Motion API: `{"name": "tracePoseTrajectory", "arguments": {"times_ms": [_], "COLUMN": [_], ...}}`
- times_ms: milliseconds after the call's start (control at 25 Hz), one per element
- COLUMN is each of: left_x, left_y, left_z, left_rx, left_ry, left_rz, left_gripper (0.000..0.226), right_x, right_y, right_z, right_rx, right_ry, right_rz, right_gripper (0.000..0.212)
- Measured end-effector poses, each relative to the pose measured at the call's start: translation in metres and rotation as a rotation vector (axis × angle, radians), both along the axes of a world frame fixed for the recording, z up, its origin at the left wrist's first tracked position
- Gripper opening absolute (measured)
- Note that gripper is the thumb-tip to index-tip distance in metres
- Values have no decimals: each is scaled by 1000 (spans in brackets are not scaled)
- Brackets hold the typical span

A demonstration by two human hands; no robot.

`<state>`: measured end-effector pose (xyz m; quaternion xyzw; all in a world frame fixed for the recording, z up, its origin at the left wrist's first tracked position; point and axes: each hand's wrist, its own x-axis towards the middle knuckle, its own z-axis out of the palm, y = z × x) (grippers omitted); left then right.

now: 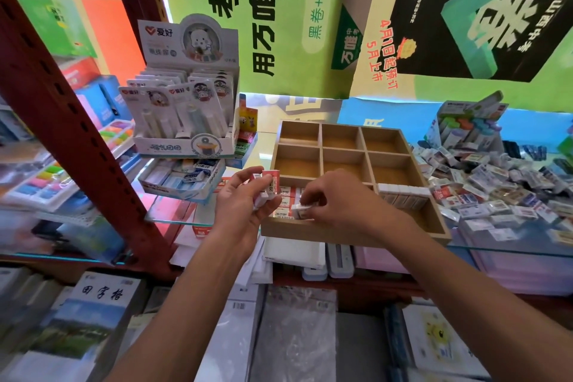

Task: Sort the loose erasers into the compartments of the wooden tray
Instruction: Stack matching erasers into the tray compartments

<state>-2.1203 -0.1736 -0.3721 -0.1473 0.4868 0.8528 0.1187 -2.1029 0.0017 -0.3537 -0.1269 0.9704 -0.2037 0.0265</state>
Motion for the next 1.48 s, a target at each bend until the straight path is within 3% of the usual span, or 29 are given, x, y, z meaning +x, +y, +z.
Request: {"name": "tracePoseTrajectory", "arguments": {"times_ms": [440,600,1040,1120,1240,1360,1480], "left_x": [-1,-1,2,3,5,7,-1], "left_y": [-2,-4,0,0,4,6,-2], "left_z": [-2,-3,0,2,5,8,6], "left_rx": [-23,-28,-44,-74,-216,-380,-229], "left_ry": [5,-1,14,49,163,243,164], "left_rz": [9,9,2,-40,-176,-320,-312], "left_gripper": [20,19,18,25,40,43,37], "right_x": [0,1,13,16,12,4,0], "right_y": [-6,-2,6,5,-5,-12,-4], "right_z": [2,9,7,8,8,2,-5], "right_rx": [143,111,355,122,-625,-764,-980], "right_ry": [21,-32,-161,-151,-95,-50,-127], "right_rz": [60,78,118,42,-167,-224,-365], "right_gripper": [22,25,34,32,31,15,11]}}
